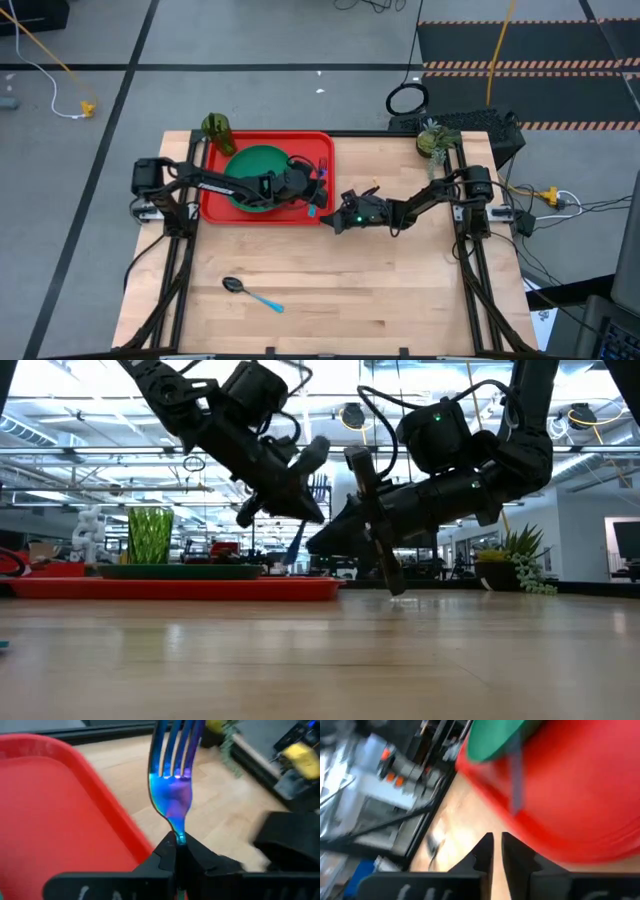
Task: Pick and place plate/cup/fork/spoon on tray
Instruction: Put the blue fork on the orange tray to the right side of the green plate
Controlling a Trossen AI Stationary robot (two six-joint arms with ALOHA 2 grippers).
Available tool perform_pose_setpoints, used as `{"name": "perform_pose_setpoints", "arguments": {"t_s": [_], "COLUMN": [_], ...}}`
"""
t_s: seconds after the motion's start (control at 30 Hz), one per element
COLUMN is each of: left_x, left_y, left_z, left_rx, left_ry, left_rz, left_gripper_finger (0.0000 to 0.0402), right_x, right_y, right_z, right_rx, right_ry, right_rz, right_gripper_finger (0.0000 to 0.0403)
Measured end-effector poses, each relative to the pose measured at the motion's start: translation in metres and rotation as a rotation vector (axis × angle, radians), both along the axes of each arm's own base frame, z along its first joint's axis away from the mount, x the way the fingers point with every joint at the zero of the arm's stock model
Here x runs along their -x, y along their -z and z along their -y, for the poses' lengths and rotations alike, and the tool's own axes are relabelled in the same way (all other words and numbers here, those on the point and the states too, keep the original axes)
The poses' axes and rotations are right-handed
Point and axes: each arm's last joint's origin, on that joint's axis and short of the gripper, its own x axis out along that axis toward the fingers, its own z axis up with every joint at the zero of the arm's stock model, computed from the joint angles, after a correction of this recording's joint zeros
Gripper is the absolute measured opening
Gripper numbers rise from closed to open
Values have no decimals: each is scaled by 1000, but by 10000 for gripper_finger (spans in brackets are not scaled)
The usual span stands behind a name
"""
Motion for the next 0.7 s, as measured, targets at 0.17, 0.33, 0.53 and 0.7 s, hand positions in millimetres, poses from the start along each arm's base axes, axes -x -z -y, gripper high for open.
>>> {"name": "perform_pose_setpoints", "arguments": {"t_s": [0.17, 0.33, 0.53, 0.7], "left_x": [4, 5, 8, 0], "left_y": [-2, -2, -3, -13], "left_z": [-5, -13, -25, -16], "left_rx": [2, 11, 26, 7], "left_ry": [2, -15, -60, -21], "left_rz": [-33, -27, -6, 101], "left_gripper_finger": [8, 6, 7, 9], "right_x": [0, 8, 22, 28], "right_y": [0, 2, 0, 4], "right_z": [-2, -9, -15, -11], "right_rx": [-8, 3, 94, 281], "right_ry": [-108, -198, -250, -131], "right_rz": [-1, 24, 140, 109], "right_gripper_finger": [68, 104, 126, 137]}}
